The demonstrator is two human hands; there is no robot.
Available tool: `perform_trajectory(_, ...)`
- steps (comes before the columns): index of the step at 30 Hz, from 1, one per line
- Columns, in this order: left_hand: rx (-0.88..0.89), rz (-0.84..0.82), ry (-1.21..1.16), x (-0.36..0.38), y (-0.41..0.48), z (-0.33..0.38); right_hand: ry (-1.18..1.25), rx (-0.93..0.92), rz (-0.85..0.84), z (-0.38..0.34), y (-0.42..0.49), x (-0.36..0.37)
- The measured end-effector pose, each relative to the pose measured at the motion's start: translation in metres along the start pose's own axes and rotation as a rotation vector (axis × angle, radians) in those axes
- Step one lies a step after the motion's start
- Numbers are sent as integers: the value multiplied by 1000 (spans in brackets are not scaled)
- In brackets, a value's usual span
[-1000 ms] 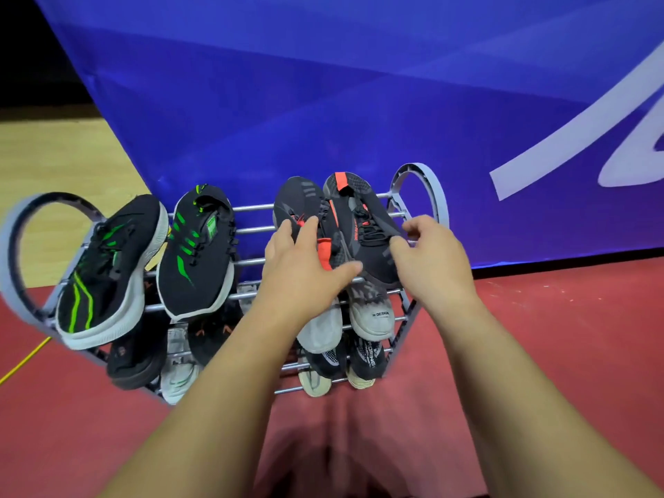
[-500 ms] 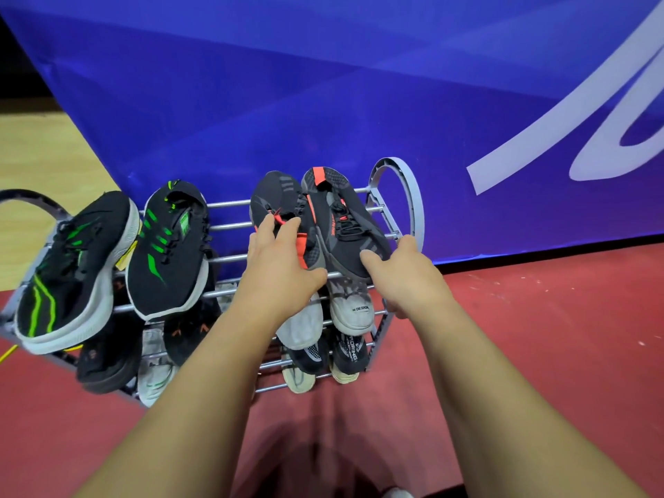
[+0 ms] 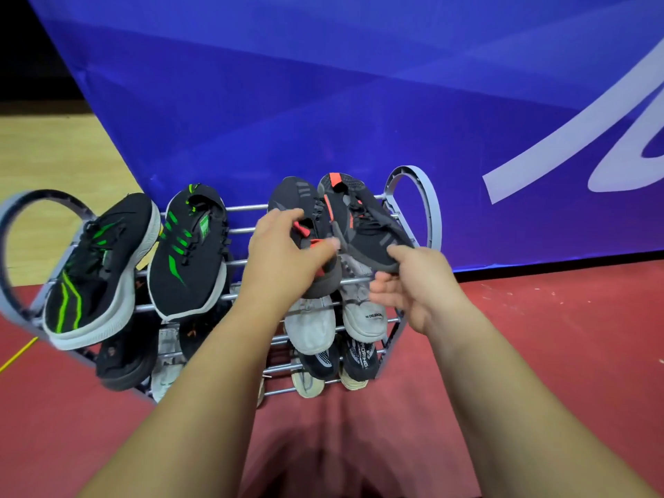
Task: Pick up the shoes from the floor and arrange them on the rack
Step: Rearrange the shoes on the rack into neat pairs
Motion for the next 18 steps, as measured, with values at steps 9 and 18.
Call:
perform_trajectory(9, -435, 186, -1227, -28, 9, -37, 505, -90, -118, -39, -21, 25)
perform_trajectory(18, -449, 54, -1443, -35, 15, -34, 571, -124, -198, -45, -32, 33)
Point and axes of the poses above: each hand's wrist, its own y-axis towards the middle knuckle, its own x-axis out of the palm, z = x × y, the point moved 9 cm from there along y, towards the middle knuckle, and after that the axes turned 1 degree about -z, right-handed, at the moved point
